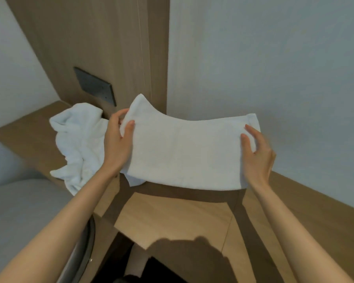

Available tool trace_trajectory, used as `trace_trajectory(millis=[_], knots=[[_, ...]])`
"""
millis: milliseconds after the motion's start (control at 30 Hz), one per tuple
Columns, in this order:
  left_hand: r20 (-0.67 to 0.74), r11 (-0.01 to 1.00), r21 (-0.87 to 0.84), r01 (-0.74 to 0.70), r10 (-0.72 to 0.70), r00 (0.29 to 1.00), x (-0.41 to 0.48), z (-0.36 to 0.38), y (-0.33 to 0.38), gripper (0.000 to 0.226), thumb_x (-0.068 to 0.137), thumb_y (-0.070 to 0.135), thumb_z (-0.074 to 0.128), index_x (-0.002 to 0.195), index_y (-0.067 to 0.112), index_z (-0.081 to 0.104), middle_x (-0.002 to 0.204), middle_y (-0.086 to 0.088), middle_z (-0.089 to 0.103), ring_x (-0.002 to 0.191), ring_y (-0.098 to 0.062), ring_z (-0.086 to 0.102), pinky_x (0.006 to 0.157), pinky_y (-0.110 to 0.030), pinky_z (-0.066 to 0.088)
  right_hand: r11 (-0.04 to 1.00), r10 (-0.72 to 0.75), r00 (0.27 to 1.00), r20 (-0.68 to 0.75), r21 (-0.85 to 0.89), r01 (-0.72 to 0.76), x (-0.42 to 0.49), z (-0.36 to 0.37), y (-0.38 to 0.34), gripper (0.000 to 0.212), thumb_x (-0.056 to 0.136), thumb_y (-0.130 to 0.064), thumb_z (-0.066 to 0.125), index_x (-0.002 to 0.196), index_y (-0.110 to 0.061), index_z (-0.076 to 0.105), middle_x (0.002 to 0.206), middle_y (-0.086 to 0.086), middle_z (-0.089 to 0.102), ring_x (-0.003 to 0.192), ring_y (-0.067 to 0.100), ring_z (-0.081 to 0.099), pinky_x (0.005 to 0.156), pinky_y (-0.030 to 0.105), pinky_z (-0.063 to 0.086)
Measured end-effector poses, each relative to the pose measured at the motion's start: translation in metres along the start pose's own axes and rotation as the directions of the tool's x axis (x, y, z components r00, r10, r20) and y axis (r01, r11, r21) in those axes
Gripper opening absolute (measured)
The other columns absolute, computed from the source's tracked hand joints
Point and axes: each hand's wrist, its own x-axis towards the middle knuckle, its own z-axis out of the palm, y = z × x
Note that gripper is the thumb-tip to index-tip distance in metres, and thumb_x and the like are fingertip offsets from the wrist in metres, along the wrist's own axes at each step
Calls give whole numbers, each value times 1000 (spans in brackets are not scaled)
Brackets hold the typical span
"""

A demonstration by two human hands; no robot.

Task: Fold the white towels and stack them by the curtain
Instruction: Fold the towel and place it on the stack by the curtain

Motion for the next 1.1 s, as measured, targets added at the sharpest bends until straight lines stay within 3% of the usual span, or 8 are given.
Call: trace_trajectory(millis=[167, 267, 500, 600, 700, 867, 1000, 1100], knots=[[-105, 992, 63, 110, -103, 989, -18, -54, 12, 26, 98, 39, 44, 124, 37, 45, 113, 18, 48, 99, 7, 45, 84, -8, 31, 996, 3, 991, 132, 85, -14, -8, 8, -37, 28, 96, -29, 54, 122, -26, 62, 117, -16, 55, 103, -10, 46, 85, 0, 33], [-143, 992, 64, 108, -98, 985, -34, -96, 10, 28, 97, 26, 47, 126, 23, 47, 104, 20, 49, 91, 17, 45, 78, -9, 34, 993, -39, 978, 205, 120, 15, -18, 23, -58, 27, 96, -28, 54, 121, -26, 63, 116, -15, 55, 101, -13, 44, 81, -7, 28], [-315, 977, 95, 189, -151, 937, -74, -195, -20, 31, 97, 18, 49, 128, 13, 48, 106, 17, 49, 87, 23, 45, 72, 5, 32, 977, -114, 913, 393, 210, 32, -70, 83, -114, 27, 97, -31, 52, 121, -29, 62, 111, -25, 53, 97, -18, 45, 84, -3, 29], [-388, 961, 106, 255, -197, 900, -93, -254, -45, 32, 97, 20, 49, 129, 15, 48, 105, 11, 50, 87, 15, 47, 72, 3, 33, 968, -163, 870, 465, 246, 50, -110, 123, -143, 27, 97, -32, 52, 122, -28, 62, 111, -27, 52, 97, -26, 43, 83, -7, 28], [-438, 947, 115, 300, -222, 871, -111, -313, -72, 31, 98, 20, 49, 129, 14, 47, 107, 6, 50, 91, 0, 48, 74, 0, 35, 967, -169, 836, 521, 254, 37, -156, 165, -177, 29, 97, -36, 50, 124, -30, 61, 120, -25, 51, 105, -15, 44, 93, 2, 28], [-521, 928, 102, 359, -258, 814, -143, -408, -116, 28, 100, 23, 47, 127, 18, 45, 100, 20, 47, 86, 21, 47, 71, 3, 35, 935, -309, 757, 576, 329, 131, -234, 233, -226, 29, 97, -34, 52, 123, -23, 62, 122, -16, 57, 109, -9, 45, 92, 0, 31], [-607, 887, 62, 458, -331, 723, -170, -477, -148, 31, 100, 23, 47, 130, 16, 45, 98, 22, 45, 85, 23, 45, 72, 3, 33, 922, -356, 688, 632, 356, 150, -297, 284, -266, 30, 97, -33, 52, 123, -22, 62, 122, -22, 56, 109, -17, 44, 92, -4, 26], [-660, 854, 52, 518, -360, 660, -192, -522, -163, 31, 99, 22, 47, 129, 18, 45, 95, 15, 48, 81, 11, 47, 74, -8, 36, 909, -392, 627, 673, 388, 152, -337, 313, -294, 31, 97, -34, 52, 124, -21, 61, 119, -27, 53, 107, -23, 42, 90, -5, 26]])
